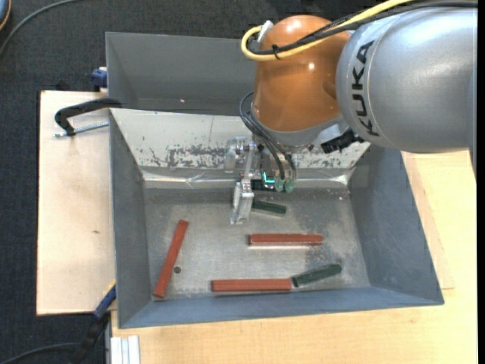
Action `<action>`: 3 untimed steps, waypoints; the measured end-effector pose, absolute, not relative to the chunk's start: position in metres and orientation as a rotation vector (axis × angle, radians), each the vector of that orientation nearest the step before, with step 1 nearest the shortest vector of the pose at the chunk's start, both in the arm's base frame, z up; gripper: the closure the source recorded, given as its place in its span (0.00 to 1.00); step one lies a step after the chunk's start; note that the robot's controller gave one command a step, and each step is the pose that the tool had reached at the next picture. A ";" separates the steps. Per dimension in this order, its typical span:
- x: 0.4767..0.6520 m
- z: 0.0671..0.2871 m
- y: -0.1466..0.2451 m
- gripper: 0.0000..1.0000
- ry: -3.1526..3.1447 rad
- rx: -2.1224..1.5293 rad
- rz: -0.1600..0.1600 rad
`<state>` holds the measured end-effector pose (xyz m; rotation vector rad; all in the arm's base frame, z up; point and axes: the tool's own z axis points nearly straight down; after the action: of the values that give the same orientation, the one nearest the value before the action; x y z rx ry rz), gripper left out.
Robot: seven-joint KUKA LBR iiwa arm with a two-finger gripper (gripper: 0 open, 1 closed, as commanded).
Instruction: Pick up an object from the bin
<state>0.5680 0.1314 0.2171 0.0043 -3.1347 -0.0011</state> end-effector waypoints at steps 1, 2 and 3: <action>0.563 0.234 0.173 0.00 -3.146 -0.121 -0.008; 0.571 0.128 0.206 0.00 -3.114 0.393 -0.001; 0.528 0.069 0.161 0.00 -3.135 0.067 0.002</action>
Offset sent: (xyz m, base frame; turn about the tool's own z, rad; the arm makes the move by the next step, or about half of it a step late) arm -0.0053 0.0380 0.0148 0.0850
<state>0.5285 0.1605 0.0685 0.0672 -3.1345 0.0025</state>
